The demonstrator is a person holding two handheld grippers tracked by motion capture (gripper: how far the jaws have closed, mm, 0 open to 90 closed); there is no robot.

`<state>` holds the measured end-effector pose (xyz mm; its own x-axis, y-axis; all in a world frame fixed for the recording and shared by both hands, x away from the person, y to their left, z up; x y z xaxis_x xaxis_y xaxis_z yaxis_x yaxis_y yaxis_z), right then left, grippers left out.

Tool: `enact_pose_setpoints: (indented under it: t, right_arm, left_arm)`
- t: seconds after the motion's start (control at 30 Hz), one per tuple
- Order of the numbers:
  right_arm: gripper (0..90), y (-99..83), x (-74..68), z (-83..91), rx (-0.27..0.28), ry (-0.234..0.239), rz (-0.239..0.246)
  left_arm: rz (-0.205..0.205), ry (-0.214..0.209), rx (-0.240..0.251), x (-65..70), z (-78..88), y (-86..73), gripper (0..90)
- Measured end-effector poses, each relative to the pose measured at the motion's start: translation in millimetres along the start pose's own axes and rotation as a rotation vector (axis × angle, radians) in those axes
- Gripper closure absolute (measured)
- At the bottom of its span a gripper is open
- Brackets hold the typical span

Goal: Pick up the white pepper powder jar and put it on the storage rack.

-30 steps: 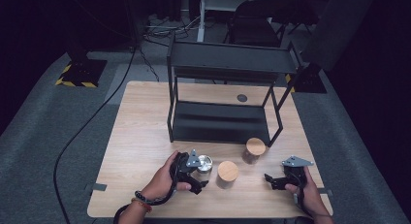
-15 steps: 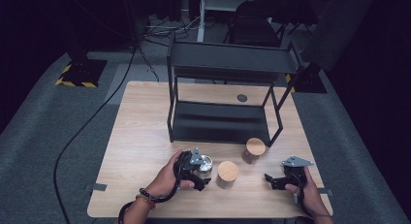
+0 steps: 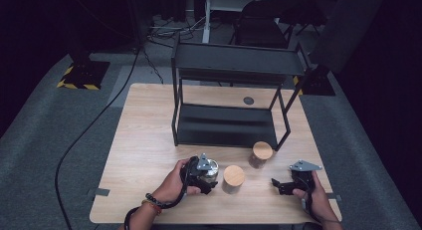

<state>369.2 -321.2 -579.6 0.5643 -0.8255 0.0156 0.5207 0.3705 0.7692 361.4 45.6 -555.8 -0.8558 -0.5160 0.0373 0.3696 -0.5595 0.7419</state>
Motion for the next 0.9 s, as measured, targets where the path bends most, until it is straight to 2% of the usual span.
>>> enact_pose_setpoints:
  t: [0.3,0.63,0.77,0.9]
  right_arm:
    - [0.0,0.0,0.0,0.0,0.0,0.0,0.0]
    - [0.0,0.0,0.0,0.0,0.0,0.0,0.0]
    - [0.0,0.0,0.0,0.0,0.0,0.0,-0.001]
    - [0.0,0.0,0.0,0.0,0.0,0.0,-0.001]
  left_arm:
    - [-0.03,0.007,0.0,0.7,-0.8,1.5,29.7]
    - [-0.058,0.023,-0.025,3.0,0.1,4.2,29.8]
    - [-0.054,0.021,-0.03,2.5,0.8,5.3,29.8]
    - [-0.033,0.023,-0.022,-0.8,2.5,7.6,29.8]
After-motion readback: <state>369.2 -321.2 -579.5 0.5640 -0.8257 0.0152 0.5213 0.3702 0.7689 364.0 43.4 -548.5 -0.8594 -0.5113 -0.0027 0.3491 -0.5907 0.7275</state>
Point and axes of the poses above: each handheld gripper's, and its own axes: z roughly backward along the jaws, y roughly out of its top, x roughly to its right, the point moved 2 cm from there along -z, roughly forward along the jaws, and after that the axes turned 5 degrees about x, right-handed, at the moved point
